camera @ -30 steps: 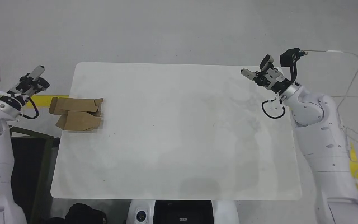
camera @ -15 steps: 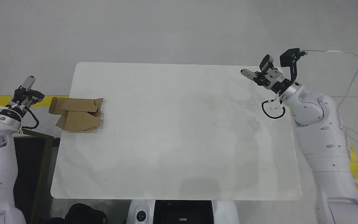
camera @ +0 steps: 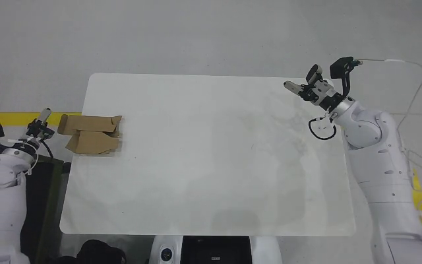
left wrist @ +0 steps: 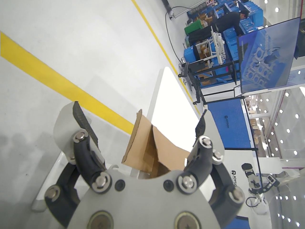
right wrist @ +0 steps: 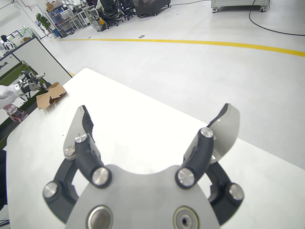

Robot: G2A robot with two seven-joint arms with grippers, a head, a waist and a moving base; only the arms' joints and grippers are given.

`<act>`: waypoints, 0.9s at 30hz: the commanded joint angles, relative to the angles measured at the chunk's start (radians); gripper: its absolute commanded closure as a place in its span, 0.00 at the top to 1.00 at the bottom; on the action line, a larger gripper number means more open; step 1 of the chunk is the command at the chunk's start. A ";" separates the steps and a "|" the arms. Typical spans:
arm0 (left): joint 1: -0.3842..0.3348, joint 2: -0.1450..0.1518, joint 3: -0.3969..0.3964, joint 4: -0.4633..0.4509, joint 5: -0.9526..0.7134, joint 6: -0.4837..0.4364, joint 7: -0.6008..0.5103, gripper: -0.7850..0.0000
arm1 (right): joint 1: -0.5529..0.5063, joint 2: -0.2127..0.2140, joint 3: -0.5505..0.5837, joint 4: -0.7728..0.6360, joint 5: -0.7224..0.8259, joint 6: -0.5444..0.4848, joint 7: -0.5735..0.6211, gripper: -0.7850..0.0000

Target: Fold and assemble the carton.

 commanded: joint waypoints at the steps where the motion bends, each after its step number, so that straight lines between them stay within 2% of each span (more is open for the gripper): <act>1: -0.007 0.001 0.005 0.015 -0.014 0.014 -0.051 1.00 | 0.000 0.000 0.000 0.000 0.000 0.000 0.000 1.00; 5: -0.025 0.004 0.014 0.043 -0.038 0.030 -0.149 1.00 | 0.000 0.000 0.000 0.000 0.000 0.000 0.000 1.00; 11: -0.056 0.003 0.031 0.081 -0.063 0.031 -0.214 1.00 | 0.000 0.000 0.000 0.000 0.000 0.000 0.000 1.00; 12: -0.062 0.002 0.034 0.088 -0.064 0.029 -0.216 0.77 | 0.000 0.000 0.000 0.000 0.000 0.000 0.000 1.00; 13: -0.066 0.001 0.038 0.095 -0.068 0.029 -0.220 0.32 | 0.000 0.000 0.000 0.000 0.000 0.000 0.000 1.00; 14: -0.072 0.000 0.041 0.102 -0.074 0.031 -0.227 0.04 | 0.000 0.000 0.000 0.000 0.000 0.000 0.000 1.00; 15: -0.078 0.000 0.044 0.108 -0.079 0.031 -0.231 0.00 | 0.000 0.000 0.000 0.000 0.000 0.000 0.000 1.00; 27: -0.121 -0.005 0.053 0.164 -0.158 -0.002 -0.280 0.00 | 0.000 0.000 0.000 0.000 0.000 0.000 0.000 1.00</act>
